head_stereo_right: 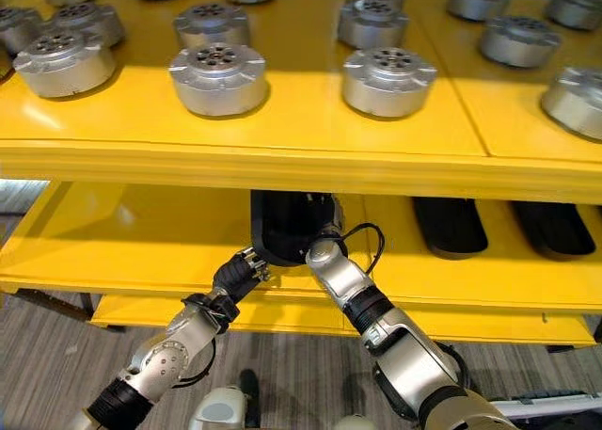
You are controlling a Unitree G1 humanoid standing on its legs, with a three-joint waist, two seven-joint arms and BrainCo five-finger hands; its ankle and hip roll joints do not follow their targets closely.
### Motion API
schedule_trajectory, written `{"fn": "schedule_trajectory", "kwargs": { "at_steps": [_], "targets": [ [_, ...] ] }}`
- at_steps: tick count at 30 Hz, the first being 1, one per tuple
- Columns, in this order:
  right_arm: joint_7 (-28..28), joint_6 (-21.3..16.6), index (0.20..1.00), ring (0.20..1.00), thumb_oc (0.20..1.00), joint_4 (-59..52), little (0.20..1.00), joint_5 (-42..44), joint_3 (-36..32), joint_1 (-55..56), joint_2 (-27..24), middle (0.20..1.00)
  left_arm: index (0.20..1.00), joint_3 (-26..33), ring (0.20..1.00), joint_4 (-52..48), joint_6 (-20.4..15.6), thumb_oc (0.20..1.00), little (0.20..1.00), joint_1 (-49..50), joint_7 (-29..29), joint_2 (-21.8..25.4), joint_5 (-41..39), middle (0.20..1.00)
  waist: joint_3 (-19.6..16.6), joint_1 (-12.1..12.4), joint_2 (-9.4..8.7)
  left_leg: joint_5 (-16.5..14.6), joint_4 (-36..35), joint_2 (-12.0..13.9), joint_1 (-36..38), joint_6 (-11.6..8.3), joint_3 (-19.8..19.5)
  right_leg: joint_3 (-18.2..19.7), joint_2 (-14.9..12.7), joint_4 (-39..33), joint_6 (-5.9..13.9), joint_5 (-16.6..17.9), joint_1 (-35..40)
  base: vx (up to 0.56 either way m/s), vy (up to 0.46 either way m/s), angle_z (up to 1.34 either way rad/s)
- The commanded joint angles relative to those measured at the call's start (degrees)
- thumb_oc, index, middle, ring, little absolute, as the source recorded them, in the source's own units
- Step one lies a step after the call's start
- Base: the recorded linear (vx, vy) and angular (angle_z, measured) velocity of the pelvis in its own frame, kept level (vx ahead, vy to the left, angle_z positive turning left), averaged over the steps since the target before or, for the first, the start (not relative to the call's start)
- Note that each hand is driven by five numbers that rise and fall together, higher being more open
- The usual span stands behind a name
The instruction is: Move parts from the plastic box to the shelf.
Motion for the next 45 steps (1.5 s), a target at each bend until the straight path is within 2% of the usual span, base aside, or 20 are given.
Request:
{"fn": "schedule_trajectory", "kwargs": {
  "at_steps": [1, 6, 7, 9, 13, 19, 23, 28, 29, 30, 31, 32, 33, 34, 35, 38, 41, 43, 45],
  "targets": [
    [-6.0, -6.4, 0.2, 0.2, 0.2, 0.4, 0.2, -1.8, -5.9, -8.5, -2.1, 0.2, 0.2, -3.7, 0.2, -5.0, -1.9, 0.2, 0.2, -4.1, -2.3, -2.2, -1.3, 0.2, 2.2, 2.2, 2.63, -1.3, -0.9, 1.3, 0.0, -1.46, 0.4, 0.3, 0.7, 4.2, 1.58, 0.2, -4.2, -0.33, 0.001, 0.03],
    [-4.4, -9.6, 0.2, 0.2, 0.2, 2.7, 0.2, -3.9, -9.5, -17.0, -8.5, 0.2, 0.2, -2.7, 0.2, -6.3, -3.7, 0.2, 0.2, -9.2, -2.5, -0.5, -1.6, 0.2, 8.0, 3.0, 3.38, -0.9, 1.7, 1.8, -6.2, -1.95, 0.3, 1.7, 1.1, 5.3, 1.53, -0.4, -8.6, -0.27, -0.035, 0.03],
    [-4.4, -9.6, 0.2, 0.2, 0.2, 2.7, 0.2, -3.9, -9.5, -17.0, -8.5, 0.2, 0.2, -2.7, 0.2, -6.3, -3.7, 0.2, 0.2, -9.2, -2.5, -0.5, -1.6, 0.2, 8.0, 3.0, 3.38, -0.9, 1.7, 1.8, -6.2, -1.95, 0.3, 1.7, 1.1, 5.3, 1.53, -0.4, -8.6, -0.22, -0.095, -0.04],
    [-3.1, -9.5, 0.2, 0.2, 0.2, 3.6, 0.2, -4.2, -9.5, -20.9, -11.9, 0.2, 0.2, -2.3, 0.2, -7.3, -4.3, 0.2, 0.2, -10.4, -2.3, -0.1, -1.0, 0.2, 10.2, 3.4, 3.65, -0.3, 3.1, 2.5, -8.8, -2.49, 0.1, 1.9, 1.7, 6.0, 0.77, -0.9, -10.0, -0.14, -0.088, -0.06],
    [-4.7, -7.6, 0.2, 0.2, 0.2, 4.4, 0.2, -2.4, -8.2, -25.4, -14.7, 0.2, 0.2, -2.2, 0.2, -8.6, -3.9, 0.2, 0.2, -11.9, -2.1, 0.2, -1.3, 0.2, 12.1, 3.8, 3.9, 0.3, 4.4, 2.9, -11.4, -2.96, -0.3, 1.9, 2.1, 8.2, -0.2, -2.2, -12.0, -0.07, -0.039, -0.03],
    [-4.9, -6.7, 0.2, 0.2, 0.2, 10.3, 0.2, -5.7, -6.5, -31.6, -17.6, 0.2, 0.2, -2.7, 0.2, -9.5, -3.3, 0.2, 0.2, -13.0, -1.4, 1.0, -1.4, 0.2, 14.0, 4.6, 4.4, 0.5, 5.4, 3.0, -13.9, -3.2, -1.1, 1.6, 1.8, 12.2, -1.19, -4.0, -14.9, -0.05, -0.016, 0.02],
    [-2.8, -6.0, 0.2, 0.2, 0.2, 13.0, 0.2, -9.6, -3.3, -35.2, -19.6, 0.2, 0.2, -3.2, 0.2, -9.8, -3.3, 0.2, 0.2, -12.6, -2.3, 1.4, -1.6, 0.2, 14.8, 5.4, 4.61, 1.3, 4.8, 2.8, -15.2, -3.32, -1.6, 1.4, 2.0, 13.5, -1.51, -4.3, -16.9, -0.02, -0.011, 0.07],
    [-3.1, -2.5, 0.2, 0.2, 0.2, 13.3, 0.2, -9.4, -1.0, -37.0, -19.9, 0.2, 0.2, -3.9, 0.2, -10.2, -3.8, 0.2, 0.2, -11.7, -2.8, 1.8, -1.2, 0.2, 14.8, 5.7, 4.68, 1.3, 4.8, 2.7, -16.2, -3.15, -1.6, 1.3, 1.6, 15.2, -1.55, -4.5, -18.8, 0.0, 0.005, 0.04],
    [-3.0, -2.5, 0.322, 0.322, 0.322, 14.6, 0.322, -9.4, -0.4, -37.5, -19.9, 0.322, 0.2, -4.0, 0.2, -10.3, -3.8, 0.2, 0.2, -11.7, -2.8, 1.8, -1.1, 0.2, 14.8, 5.9, 4.71, 1.2, 4.9, 2.7, -16.3, -3.1, -1.7, 1.3, 1.6, 15.5, -1.61, -4.6, -19.1, 0.0, 0.0, 0.04],
    [-2.1, -2.7, 0.824, 0.824, 0.824, 15.2, 0.824, -10.2, 0.0, -37.8, -19.9, 0.824, 0.2, -4.0, 0.2, -10.3, -3.8, 0.2, 0.2, -11.7, -2.8, 2.0, -1.2, 0.2, 14.8, 6.0, 4.74, 1.2, 5.0, 2.7, -16.4, -3.11, -1.6, 1.2, 1.6, 15.6, -1.62, -4.6, -19.2, -0.01, -0.006, 0.04],
    [-1.2, -2.4, 1.0, 1.0, 1.0, 15.4, 1.0, -10.4, 0.2, -38.2, -19.8, 1.0, 0.26, -3.8, 0.26, -10.3, -3.7, 0.26, 0.26, -11.6, -2.9, 2.2, -1.4, 0.26, 14.8, 6.1, 4.71, 1.3, 5.0, 2.7, -16.5, -3.13, -1.6, 1.1, 1.6, 15.8, -1.6, -4.6, -19.4, 0.0, 0.0, 0.0],
    [-1.0, -2.3, 1.0, 1.0, 1.0, 15.4, 1.0, -10.5, 0.3, -38.3, -19.8, 1.0, 0.307, -3.8, 0.307, -10.3, -3.7, 0.307, 0.307, -11.6, -2.9, 2.2, -1.4, 0.307, 14.8, 6.1, 4.69, 1.3, 5.0, 2.7, -16.6, -3.14, -1.6, 1.1, 1.6, 15.8, -1.6, -4.6, -19.4, 0.0, 0.0, 0.0],
    [-0.2, -1.6, 1.0, 1.0, 1.0, 15.6, 1.0, -11.0, 0.7, -38.7, -19.7, 1.0, 0.495, -3.7, 0.495, -10.3, -3.5, 0.495, 0.495, -11.8, -2.8, 2.3, -1.3, 0.495, 14.8, 6.2, 4.69, 1.3, 4.9, 2.6, -16.6, -3.16, -1.7, 1.1, 1.6, 15.9, -1.58, -4.6, -19.6, 0.0, 0.0, 0.0],
    [-0.3, -1.1, 1.0, 1.0, 1.0, 15.6, 1.0, -10.6, 1.1, -38.9, -19.6, 1.0, 0.57, -3.7, 0.57, -10.4, -3.2, 0.57, 0.57, -11.9, -2.8, 2.3, -1.4, 0.57, 14.8, 6.2, 4.68, 1.3, 5.0, 2.6, -16.6, -3.09, -1.6, 1.1, 1.5, 16.1, -1.6, -4.5, -19.7, 0.0, 0.0, 0.0],
    [0.5, 0.3, 1.0, 1.0, 1.0, 15.5, 1.0, -9.9, 1.4, -39.0, -19.5, 1.0, 1.0, -3.6, 1.0, -10.8, -2.8, 1.0, 1.0, -12.1, -2.3, 2.5, -1.6, 1.0, 14.8, 6.2, 4.54, 1.2, 5.1, 2.6, -16.5, -3.09, -1.6, 1.2, 1.6, 16.2, -1.54, -4.5, -19.7, 0.0, 0.0, 0.0],
    [1.1, 2.3, 1.0, 1.0, 1.0, 16.4, 1.0, -6.6, 2.3, -38.5, -19.1, 1.0, 1.0, -3.5, 1.0, -10.6, -2.1, 1.0, 1.0, -12.0, -2.3, 2.4, -1.1, 1.0, 14.8, 6.2, 4.15, 1.0, 5.1, 2.8, -16.1, -3.01, -1.5, 1.0, 1.6, 16.3, -1.47, -4.4, -19.6, -0.03, -0.034, 0.03],
    [0.3, 1.7, 1.0, 1.0, 1.0, 16.5, 1.0, -4.1, 2.1, -37.1, -18.9, 1.0, 1.0, -3.1, 1.0, -11.0, -2.5, 1.0, 1.0, -11.4, -2.7, 2.2, -1.4, 1.0, 14.8, 5.9, 4.12, 1.0, 4.8, 2.8, -15.3, -3.01, -1.4, 1.1, 1.6, 16.0, -1.48, -4.5, -19.0, -0.01, -0.007, 0.01],
    [0.4, 3.1, 1.0, 1.0, 1.0, 16.0, 1.0, -3.1, 1.2, -36.2, -18.6, 1.0, 1.0, -2.8, 1.0, -11.1, -2.5, 1.0, 1.0, -11.3, -2.9, 2.4, -1.8, 1.0, 14.8, 5.7, 4.05, 0.9, 4.8, 2.9, -14.9, -3.0, -1.2, 1.2, 1.6, 16.0, -1.4, -4.4, -18.8, 0.0, 0.0, 0.0],
    [-1.5, 0.5, 1.0, 1.0, 1.0, 15.4, 1.0, -2.2, 0.4, -34.0, -17.9, 1.0, 1.0, -2.3, 1.0, -10.8, -2.5, 1.0, 1.0, -11.0, -3.4, 2.1, -2.2, 1.0, 14.8, 5.4, 3.89, 0.9, 4.4, 3.0, -13.8, -3.0, -1.0, 1.3, 1.6, 15.6, -1.4, -4.4, -18.0, -0.03, -0.019, -0.01]
  ]
}}
